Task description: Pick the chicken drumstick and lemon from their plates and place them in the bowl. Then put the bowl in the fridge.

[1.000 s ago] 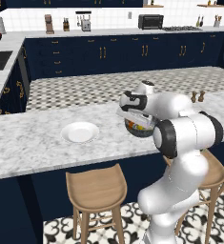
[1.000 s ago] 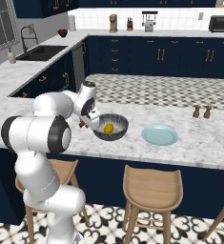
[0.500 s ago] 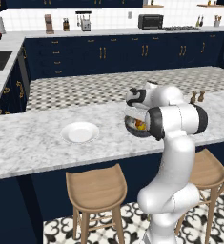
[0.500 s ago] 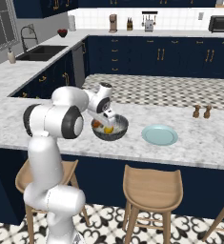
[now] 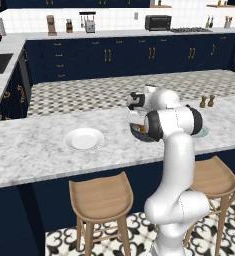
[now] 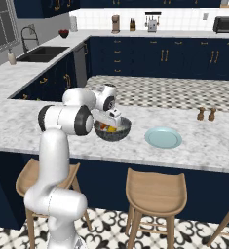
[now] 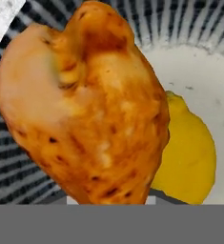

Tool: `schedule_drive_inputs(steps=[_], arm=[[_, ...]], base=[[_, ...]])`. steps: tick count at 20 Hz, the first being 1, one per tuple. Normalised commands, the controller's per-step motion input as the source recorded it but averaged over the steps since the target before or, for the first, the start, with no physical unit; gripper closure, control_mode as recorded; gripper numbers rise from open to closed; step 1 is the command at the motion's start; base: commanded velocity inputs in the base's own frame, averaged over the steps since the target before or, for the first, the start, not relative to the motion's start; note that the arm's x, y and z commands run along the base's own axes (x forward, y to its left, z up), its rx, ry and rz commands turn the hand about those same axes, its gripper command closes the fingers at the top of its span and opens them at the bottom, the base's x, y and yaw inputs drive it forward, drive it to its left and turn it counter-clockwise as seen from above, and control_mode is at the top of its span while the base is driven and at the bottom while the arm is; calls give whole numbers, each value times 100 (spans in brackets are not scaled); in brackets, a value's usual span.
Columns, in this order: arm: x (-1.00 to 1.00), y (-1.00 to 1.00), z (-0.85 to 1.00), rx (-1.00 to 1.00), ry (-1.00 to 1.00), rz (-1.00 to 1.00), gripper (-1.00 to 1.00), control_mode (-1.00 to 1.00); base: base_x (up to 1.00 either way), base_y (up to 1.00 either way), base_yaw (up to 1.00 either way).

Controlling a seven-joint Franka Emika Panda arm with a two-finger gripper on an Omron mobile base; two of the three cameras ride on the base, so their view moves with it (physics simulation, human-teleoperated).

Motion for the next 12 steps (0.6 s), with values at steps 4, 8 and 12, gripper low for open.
schedule_drive_inputs(steps=[4,8,12], arm=[[-7,-12,3,-3,0,12,-100,-100],[-35,-2,0,0,0,6,-100,-100],[-28,-26,37,0,0,3,-100,-100]], base=[[0,0,0],[0,0,0],[0,0,0]])
